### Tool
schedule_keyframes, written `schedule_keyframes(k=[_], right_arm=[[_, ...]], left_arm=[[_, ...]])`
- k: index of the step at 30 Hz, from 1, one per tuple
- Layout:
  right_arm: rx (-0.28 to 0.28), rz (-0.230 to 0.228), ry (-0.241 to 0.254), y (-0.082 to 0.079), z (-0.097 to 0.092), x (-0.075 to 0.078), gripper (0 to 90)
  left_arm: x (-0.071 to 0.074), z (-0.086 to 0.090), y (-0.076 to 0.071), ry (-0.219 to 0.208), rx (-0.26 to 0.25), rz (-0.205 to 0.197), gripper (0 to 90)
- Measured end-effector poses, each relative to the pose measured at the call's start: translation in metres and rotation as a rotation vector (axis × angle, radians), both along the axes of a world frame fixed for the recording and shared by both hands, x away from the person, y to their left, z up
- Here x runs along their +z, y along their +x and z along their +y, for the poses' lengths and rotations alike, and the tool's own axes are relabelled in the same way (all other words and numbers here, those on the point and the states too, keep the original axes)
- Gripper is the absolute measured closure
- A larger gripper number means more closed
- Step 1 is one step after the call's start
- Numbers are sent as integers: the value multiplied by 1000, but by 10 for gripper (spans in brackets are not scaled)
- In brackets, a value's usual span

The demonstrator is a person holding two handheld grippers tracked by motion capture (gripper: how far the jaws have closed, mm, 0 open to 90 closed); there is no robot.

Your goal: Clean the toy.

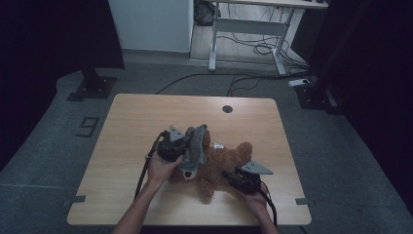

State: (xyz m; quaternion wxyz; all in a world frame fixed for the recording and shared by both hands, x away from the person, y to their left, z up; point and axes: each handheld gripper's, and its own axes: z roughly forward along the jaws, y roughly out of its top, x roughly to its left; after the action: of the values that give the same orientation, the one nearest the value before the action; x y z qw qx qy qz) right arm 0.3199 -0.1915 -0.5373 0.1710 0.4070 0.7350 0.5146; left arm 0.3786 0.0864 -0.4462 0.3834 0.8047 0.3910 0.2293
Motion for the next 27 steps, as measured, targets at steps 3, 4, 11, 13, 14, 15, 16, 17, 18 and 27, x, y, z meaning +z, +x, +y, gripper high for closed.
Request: schedule_keyframes(k=[3, 4, 11, 13, 14, 15, 16, 17, 18, 27], right_arm=[[1, -3, -2, 0, 0, 0, 591], [1, -3, -2, 0, 0, 0, 591], [1, -7, -9, -1, 1, 0, 591], [0, -5, -14, -1, 1, 0, 591], [0, -4, -15, -1, 2, 0, 592], [-1, -5, -17, -1, 2, 0, 592], [-2, -4, -19, -1, 2, 0, 592], [-3, -4, -20, -1, 2, 1, 593], [-4, -4, -20, -1, 2, 0, 594], [-20, -8, -30, -1, 4, 0, 613]], left_arm=[[-3, -17, 2, 22, -31, 20, 798], [-5, -21, 3, 37, -33, 29, 799], [-13, 10, 4, -66, -27, 86, 794], [-13, 19, 1, -93, -26, 92, 793], [-13, 23, -1, -99, -25, 91, 793], [-13, 27, -3, -103, -27, 87, 793], [-12, 30, -5, -103, -25, 83, 793], [-11, 33, -6, -102, -22, 76, 794], [-10, 37, -9, -104, -16, 70, 794], [-2, 72, -25, -140, 23, 40, 796]])
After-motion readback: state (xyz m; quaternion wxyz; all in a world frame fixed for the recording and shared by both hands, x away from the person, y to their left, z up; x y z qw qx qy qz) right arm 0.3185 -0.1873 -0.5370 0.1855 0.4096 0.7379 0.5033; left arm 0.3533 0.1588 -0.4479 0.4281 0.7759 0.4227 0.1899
